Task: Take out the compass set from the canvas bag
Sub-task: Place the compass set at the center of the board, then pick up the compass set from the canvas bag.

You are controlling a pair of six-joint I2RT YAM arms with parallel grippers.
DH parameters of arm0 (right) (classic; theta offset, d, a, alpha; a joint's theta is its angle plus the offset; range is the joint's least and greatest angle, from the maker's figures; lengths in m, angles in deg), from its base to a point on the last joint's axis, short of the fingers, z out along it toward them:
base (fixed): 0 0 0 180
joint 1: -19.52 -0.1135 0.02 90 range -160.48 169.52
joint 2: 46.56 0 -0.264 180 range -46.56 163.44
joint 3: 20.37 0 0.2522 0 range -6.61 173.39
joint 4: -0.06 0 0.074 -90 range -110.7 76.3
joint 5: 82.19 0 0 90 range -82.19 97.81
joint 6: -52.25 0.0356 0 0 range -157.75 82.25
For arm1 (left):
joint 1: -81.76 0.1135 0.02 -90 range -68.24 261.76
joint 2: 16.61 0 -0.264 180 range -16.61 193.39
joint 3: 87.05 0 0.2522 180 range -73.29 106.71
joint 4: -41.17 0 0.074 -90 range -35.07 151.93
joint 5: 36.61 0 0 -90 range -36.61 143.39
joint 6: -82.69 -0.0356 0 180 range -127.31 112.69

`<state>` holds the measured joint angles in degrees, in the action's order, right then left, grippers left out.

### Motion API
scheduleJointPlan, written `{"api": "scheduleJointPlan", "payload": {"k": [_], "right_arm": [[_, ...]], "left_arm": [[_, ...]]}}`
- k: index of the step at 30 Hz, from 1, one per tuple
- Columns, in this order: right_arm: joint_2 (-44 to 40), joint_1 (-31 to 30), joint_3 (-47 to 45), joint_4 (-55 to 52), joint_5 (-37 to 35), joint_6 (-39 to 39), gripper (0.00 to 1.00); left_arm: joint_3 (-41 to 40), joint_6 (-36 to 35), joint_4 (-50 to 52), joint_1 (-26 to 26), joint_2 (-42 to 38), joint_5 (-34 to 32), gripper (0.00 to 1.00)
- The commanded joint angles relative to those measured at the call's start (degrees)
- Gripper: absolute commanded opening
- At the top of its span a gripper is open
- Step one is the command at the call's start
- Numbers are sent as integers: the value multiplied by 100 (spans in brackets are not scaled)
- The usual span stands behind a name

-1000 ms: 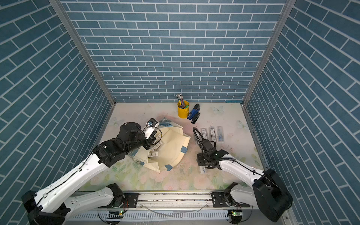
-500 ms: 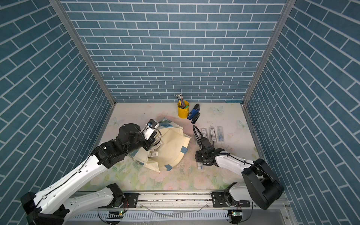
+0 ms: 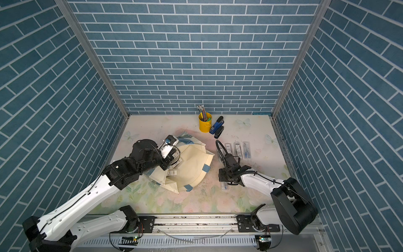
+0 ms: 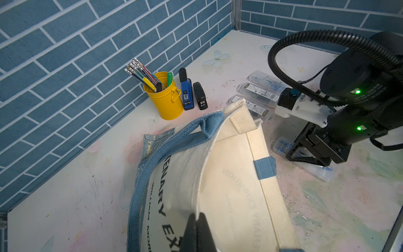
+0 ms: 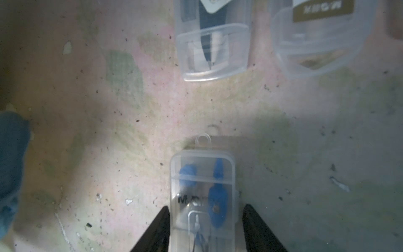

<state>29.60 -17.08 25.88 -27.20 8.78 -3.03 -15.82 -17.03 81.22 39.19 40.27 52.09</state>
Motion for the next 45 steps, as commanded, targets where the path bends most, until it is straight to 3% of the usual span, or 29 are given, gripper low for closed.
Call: {"api": "scheduleJointPlan", "payload": {"k": [1,5,11,15,19,27,35,38,40,45], "right_arm": [[-387,30,304,-640,-223,15,55],[-995,28,619,-1172,-227,-391,54],[-1806,-94,900,-1080,757,-969,45],[-1914,-1028,1010,-436,605,-1075,42],[-1222,-1784,1148,395,626,-1110,38],[534,-2647,1615,1575,531,-1558,38],[1634,-2804,2166,2023,455,-1657,47],[1917,-2795,2235,2182,243,-1657,59],[2083,-2732,2418,2109,141,-1298,65],[2449,-2551,2724,2060,521,-413,64]], "left_arm": [[48,-172,119,2,-99,156,0],[113,-458,289,19,-96,315,0],[211,-665,355,37,5,404,0],[247,-787,274,38,-18,638,0],[304,-866,307,38,18,892,0],[326,-647,14,38,-10,1068,0],[247,-474,-183,37,0,1187,0],[212,-444,-213,36,-3,1227,0],[199,-426,-211,38,-18,1241,0],[203,-417,-280,38,-2,1279,0]]}}
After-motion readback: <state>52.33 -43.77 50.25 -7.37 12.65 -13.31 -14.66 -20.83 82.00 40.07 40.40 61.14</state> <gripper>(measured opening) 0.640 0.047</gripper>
